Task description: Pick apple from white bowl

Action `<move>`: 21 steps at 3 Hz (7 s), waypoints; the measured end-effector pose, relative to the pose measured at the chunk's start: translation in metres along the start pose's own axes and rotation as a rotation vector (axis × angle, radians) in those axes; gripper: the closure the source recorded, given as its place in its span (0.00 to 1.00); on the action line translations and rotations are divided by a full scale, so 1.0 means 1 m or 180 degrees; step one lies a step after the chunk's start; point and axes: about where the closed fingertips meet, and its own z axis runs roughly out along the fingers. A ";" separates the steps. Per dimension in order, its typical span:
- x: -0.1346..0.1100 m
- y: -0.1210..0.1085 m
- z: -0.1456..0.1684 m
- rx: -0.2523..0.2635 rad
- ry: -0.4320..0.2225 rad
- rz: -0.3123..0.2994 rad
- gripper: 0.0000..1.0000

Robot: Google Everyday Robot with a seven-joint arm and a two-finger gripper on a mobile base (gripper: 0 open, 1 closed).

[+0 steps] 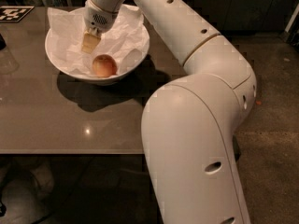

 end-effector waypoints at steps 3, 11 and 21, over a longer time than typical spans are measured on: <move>0.000 0.000 0.000 0.0000 0.0000 0.0000 0.11; 0.055 0.008 0.028 -0.0012 0.0061 0.0534 0.00; -0.022 -0.003 -0.063 0.0190 0.0016 0.0010 1.00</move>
Offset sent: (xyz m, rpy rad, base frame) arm 0.0000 0.0000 0.0000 0.0000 0.0000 0.0000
